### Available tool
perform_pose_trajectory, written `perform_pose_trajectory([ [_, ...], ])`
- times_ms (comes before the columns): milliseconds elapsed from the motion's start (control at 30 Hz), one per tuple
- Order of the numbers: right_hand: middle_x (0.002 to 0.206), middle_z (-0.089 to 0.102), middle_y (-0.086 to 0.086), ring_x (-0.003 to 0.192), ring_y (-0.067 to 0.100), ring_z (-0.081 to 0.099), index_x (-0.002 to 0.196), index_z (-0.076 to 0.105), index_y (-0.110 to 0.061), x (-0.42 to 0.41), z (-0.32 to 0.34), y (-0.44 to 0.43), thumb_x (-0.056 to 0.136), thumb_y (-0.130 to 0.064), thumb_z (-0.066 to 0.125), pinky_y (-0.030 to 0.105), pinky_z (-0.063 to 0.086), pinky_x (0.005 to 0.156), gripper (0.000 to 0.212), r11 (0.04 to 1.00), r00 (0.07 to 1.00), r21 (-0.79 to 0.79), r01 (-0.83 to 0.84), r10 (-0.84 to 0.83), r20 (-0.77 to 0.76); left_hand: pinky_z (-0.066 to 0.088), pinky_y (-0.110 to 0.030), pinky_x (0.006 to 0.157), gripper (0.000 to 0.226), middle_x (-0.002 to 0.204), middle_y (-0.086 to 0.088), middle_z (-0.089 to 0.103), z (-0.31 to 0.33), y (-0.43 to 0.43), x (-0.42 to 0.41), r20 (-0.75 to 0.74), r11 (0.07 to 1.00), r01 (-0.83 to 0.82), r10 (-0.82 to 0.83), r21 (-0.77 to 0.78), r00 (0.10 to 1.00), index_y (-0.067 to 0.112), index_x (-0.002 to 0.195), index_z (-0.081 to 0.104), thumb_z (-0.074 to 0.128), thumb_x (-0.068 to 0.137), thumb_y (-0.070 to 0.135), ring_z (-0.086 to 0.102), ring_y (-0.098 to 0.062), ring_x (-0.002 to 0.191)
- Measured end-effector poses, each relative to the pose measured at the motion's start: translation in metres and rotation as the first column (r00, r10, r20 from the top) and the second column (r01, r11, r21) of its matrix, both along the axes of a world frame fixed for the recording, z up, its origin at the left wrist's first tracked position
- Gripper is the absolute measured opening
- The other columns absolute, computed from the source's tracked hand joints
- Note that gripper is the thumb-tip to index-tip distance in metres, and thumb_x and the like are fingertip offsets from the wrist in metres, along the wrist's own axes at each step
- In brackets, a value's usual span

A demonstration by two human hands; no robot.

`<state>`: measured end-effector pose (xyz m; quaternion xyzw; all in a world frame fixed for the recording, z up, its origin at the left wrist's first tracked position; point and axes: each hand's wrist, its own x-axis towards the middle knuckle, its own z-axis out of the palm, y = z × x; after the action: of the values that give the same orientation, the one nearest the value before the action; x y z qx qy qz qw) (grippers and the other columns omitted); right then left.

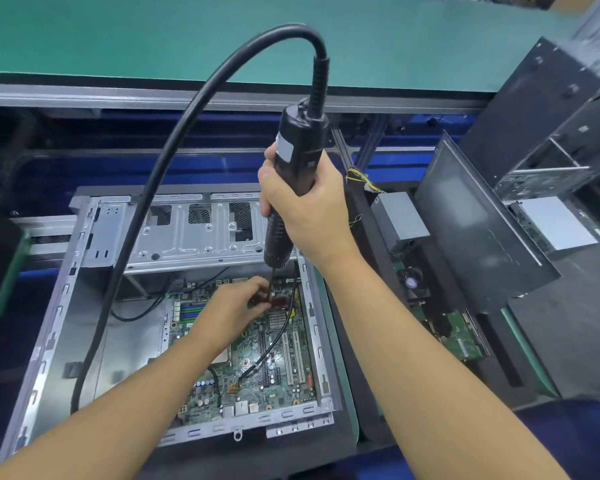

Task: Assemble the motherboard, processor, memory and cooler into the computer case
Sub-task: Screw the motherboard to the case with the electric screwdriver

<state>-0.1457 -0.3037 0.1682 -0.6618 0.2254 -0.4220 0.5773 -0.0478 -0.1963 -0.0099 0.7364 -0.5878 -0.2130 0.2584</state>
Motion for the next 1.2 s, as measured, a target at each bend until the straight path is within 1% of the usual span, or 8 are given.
perform_pose_trajectory([
  [100,0.073,0.059,0.004,0.062,0.026,0.057,0.095,0.055,-0.009,0.002,-0.011,0.003,0.085,-0.023,0.066,0.047,0.053,0.069,0.021,1.0,0.999,-0.005,-0.004,0.004,-0.041,0.054,-0.026,0.078,0.018,0.096,0.009,0.07,-0.003,-0.005,0.003,0.115,0.992,0.099,-0.109,0.083,0.987,0.023,0.101,0.063,0.072,0.086,0.028,0.064,-0.008,0.087],
  [233,0.07,0.06,-0.002,0.063,0.019,0.057,0.089,0.059,-0.034,0.005,-0.029,0.012,0.084,-0.024,0.068,0.042,0.053,0.067,0.014,0.999,0.997,-0.015,-0.034,0.032,-0.073,0.04,-0.029,0.076,0.021,0.08,0.013,0.06,-0.009,-0.009,0.005,0.397,0.985,0.146,-0.17,0.091,0.902,0.031,0.089,0.068,0.075,0.076,0.046,0.056,-0.012,0.087],
  [333,0.07,0.058,-0.005,0.064,0.008,0.055,0.086,0.057,-0.042,0.006,-0.041,0.017,0.083,-0.025,0.068,0.024,0.052,0.064,0.02,0.999,0.996,-0.024,-0.034,0.032,-0.089,0.04,-0.033,0.08,0.023,0.077,0.013,0.067,-0.014,-0.013,0.007,0.486,0.976,0.142,-0.205,0.162,0.85,0.03,0.081,0.07,0.074,0.075,0.052,0.057,-0.012,0.089],
  [433,0.071,0.059,-0.01,0.064,0.001,0.053,0.084,0.056,-0.041,0.006,-0.05,0.016,0.082,-0.027,0.069,0.011,0.047,0.064,0.019,1.0,0.994,0.0,-0.029,0.029,-0.105,0.042,-0.036,0.069,0.026,0.064,0.014,0.064,-0.017,-0.012,0.008,0.485,0.979,0.121,-0.186,0.163,0.855,0.028,0.063,0.069,0.088,0.058,0.046,0.062,-0.016,0.077],
  [667,0.077,0.062,-0.014,0.069,0.0,0.056,0.09,0.058,-0.041,0.007,-0.059,0.018,0.083,-0.024,0.069,0.011,0.048,0.067,0.021,0.999,0.997,0.009,-0.054,0.054,-0.061,0.037,-0.04,0.073,0.03,0.07,0.005,0.065,-0.029,-0.009,0.006,0.495,0.983,0.101,-0.166,0.156,0.853,0.02,0.061,0.066,0.089,0.059,0.038,0.061,-0.024,0.084],
  [900,0.068,0.053,-0.007,0.064,0.008,0.049,0.086,0.052,-0.028,0.014,-0.06,0.021,0.08,-0.022,0.068,0.02,0.046,0.064,0.019,0.995,0.992,-0.007,-0.098,0.097,-0.086,0.027,-0.036,0.075,0.025,0.074,0.008,0.069,-0.024,-0.004,0.0,0.534,0.988,0.075,-0.136,0.135,0.834,0.021,0.07,0.072,0.08,0.072,0.044,0.056,-0.021,0.091],
  [1067,0.078,0.057,0.013,0.067,0.013,0.051,0.094,0.053,-0.021,0.013,-0.062,0.023,0.08,-0.021,0.069,0.024,0.047,0.066,0.021,0.994,0.993,-0.005,-0.108,0.107,-0.058,0.035,-0.035,0.08,0.029,0.105,0.006,0.059,-0.02,-0.006,0.003,0.54,0.99,0.036,-0.105,0.136,0.835,0.031,0.094,0.067,0.071,0.077,0.055,0.049,-0.023,0.107],
  [1200,0.082,0.057,0.016,0.07,0.013,0.053,0.097,0.054,-0.021,0.012,-0.064,0.022,0.08,-0.019,0.069,0.023,0.048,0.069,0.022,0.994,0.993,0.001,-0.111,0.111,-0.034,0.033,-0.035,0.088,0.026,0.11,0.009,0.056,-0.025,-0.004,0.008,0.541,0.98,0.039,-0.141,0.196,0.829,0.037,0.097,0.065,0.06,0.082,0.058,0.045,-0.019,0.112],
])
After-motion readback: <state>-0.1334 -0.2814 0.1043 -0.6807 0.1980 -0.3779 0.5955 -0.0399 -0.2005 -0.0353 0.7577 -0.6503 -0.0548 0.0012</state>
